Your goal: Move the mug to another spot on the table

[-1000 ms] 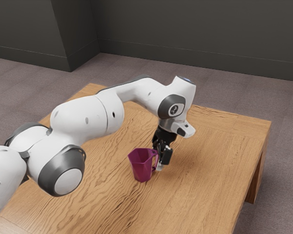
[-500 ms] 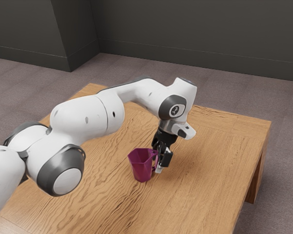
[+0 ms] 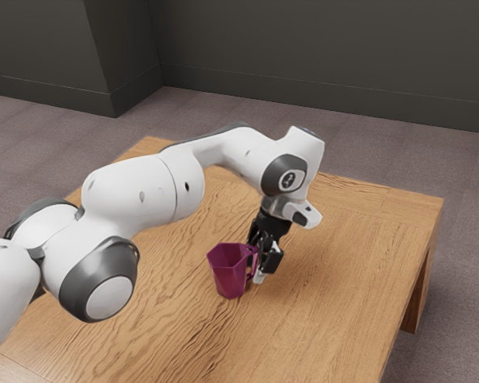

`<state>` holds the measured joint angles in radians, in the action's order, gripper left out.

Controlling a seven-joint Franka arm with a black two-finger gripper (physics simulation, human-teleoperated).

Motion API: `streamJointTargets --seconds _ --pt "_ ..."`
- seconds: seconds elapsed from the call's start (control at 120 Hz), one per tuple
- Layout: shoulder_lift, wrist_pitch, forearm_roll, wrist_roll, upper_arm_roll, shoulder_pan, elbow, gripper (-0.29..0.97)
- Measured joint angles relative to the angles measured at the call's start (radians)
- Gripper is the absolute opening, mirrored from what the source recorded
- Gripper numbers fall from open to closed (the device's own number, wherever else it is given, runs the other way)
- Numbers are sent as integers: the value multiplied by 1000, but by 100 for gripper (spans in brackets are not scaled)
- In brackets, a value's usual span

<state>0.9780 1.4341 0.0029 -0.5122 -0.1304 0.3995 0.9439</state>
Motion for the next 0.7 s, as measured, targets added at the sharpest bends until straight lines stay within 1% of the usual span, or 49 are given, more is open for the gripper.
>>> streamJointTargets --seconds 0.275,0.425,0.7 --pt "-1 -38 1 12 -30 13 -8 40" --pt "-10 -45 2 17 -29 13 -8 33" --pt "-15 -51 2 23 -29 13 -8 16"
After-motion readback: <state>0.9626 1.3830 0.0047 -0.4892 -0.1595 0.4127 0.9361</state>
